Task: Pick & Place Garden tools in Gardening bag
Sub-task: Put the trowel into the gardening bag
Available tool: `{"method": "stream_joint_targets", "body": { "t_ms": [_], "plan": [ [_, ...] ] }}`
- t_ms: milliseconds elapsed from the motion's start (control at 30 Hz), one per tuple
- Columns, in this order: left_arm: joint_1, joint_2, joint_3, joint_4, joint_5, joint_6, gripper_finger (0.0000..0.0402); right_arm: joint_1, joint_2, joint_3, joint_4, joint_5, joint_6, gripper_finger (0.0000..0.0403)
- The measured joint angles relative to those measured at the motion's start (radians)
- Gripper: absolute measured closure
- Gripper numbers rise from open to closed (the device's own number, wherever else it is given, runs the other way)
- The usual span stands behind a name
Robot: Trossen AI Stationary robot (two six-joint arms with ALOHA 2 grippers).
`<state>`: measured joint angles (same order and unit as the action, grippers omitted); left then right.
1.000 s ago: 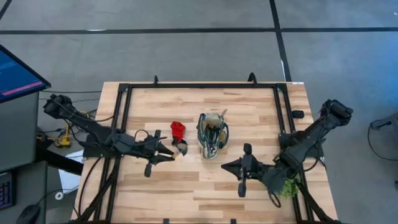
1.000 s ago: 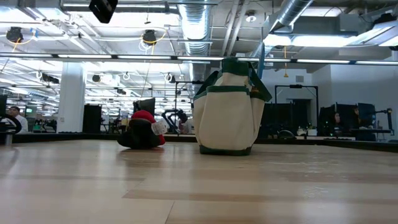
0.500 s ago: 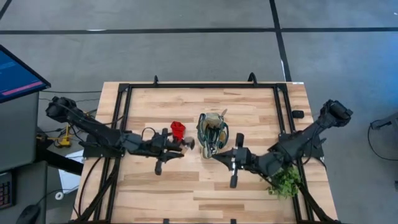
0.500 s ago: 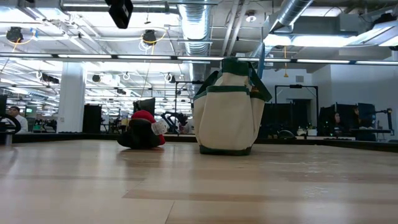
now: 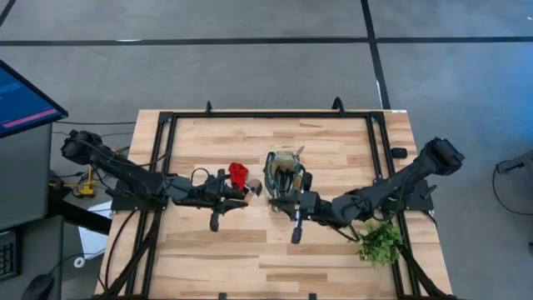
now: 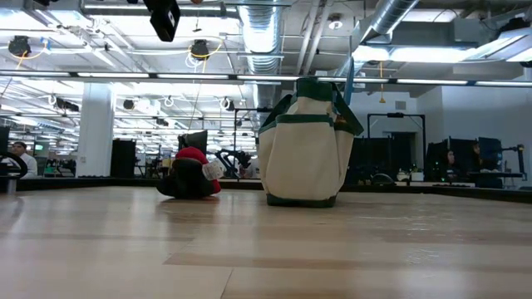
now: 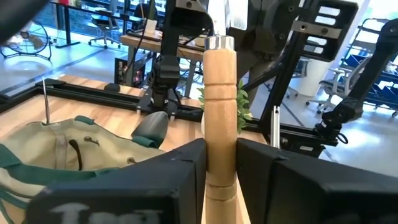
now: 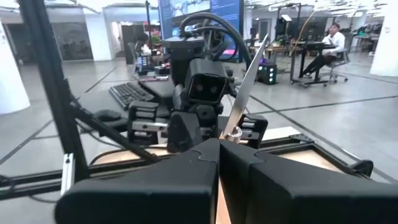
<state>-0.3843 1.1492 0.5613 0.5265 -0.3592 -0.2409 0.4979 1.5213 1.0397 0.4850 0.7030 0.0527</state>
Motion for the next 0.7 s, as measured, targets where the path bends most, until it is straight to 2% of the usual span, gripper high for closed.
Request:
{"method": "stream_joint_targets", "body": {
  "t_ms": [300, 433, 700],
  "plan": [
    [0.0, 0.0, 0.0, -0.001, -0.018, 0.027, 0.0349, -0.032, 0.007, 0.0, 0.073, -0.01, -0.001, 0.0403],
    [0.0, 0.0, 0.0, -0.001, -0.018, 0.027, 0.0348, -0.045, 0.006, 0.001, 0.085, -0.046, -0.003, 0.0397],
    [0.002, 0.015, 0.002, 0.002, -0.018, 0.027, 0.0348, -0.07, 0.007, 0.0, 0.088, -0.052, 0.0, 0.0304]
  ]
}}
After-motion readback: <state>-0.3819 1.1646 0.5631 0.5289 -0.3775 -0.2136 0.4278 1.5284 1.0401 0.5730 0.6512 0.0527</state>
